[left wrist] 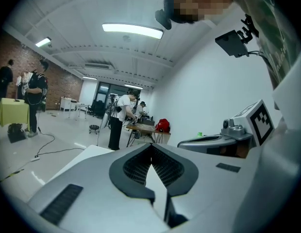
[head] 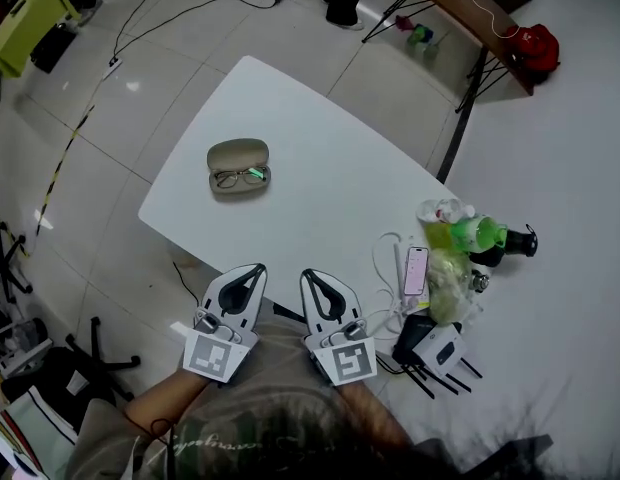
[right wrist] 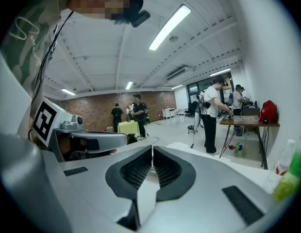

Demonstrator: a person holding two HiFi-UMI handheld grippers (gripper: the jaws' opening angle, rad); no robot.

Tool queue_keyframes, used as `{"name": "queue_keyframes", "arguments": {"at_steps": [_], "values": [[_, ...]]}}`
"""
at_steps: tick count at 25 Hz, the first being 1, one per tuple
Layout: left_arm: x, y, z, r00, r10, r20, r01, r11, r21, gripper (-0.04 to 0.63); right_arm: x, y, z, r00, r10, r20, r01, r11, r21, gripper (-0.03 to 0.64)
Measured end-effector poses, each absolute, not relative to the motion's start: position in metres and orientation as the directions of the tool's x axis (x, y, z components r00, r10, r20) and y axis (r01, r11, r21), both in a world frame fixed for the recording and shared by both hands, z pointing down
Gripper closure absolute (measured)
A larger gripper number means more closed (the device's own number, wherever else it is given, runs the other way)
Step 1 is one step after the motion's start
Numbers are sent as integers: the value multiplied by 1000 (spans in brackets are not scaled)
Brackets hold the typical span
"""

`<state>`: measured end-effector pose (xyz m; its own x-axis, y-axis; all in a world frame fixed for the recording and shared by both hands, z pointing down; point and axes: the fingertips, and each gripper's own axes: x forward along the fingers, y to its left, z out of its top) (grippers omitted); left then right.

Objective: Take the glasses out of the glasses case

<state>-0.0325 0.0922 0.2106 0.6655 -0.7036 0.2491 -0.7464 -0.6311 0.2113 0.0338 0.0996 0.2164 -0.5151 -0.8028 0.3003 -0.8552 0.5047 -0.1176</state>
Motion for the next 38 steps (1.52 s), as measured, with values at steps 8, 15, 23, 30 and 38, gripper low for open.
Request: {"name": "queue_keyframes", "arguments": {"at_steps": [8,15,23,30,38], "values": [[-68,73,226,614,-742,269,-789,-566,239,588,4,89,239,-518,-763,386,-848,518,-113,603],[-94,54,247,601,-749,281,-797,-535,280,586,-24,65,265,-513,-718,471,-839,535,-98,601],[-134,29,265,547,-793,269,-835,-494,241,586,-71,10,306,-586,-594,551,-747,659,-85,600],[-154,0,290,489,-821,294,-867,-419,270,586,-100,-7,346,-633,-507,585,-699,699,-151,588],[-155,-9,307,510,-821,256,-858,-468,211,586,-100,-32,382,-581,-486,653,-704,702,-104,588]]}}
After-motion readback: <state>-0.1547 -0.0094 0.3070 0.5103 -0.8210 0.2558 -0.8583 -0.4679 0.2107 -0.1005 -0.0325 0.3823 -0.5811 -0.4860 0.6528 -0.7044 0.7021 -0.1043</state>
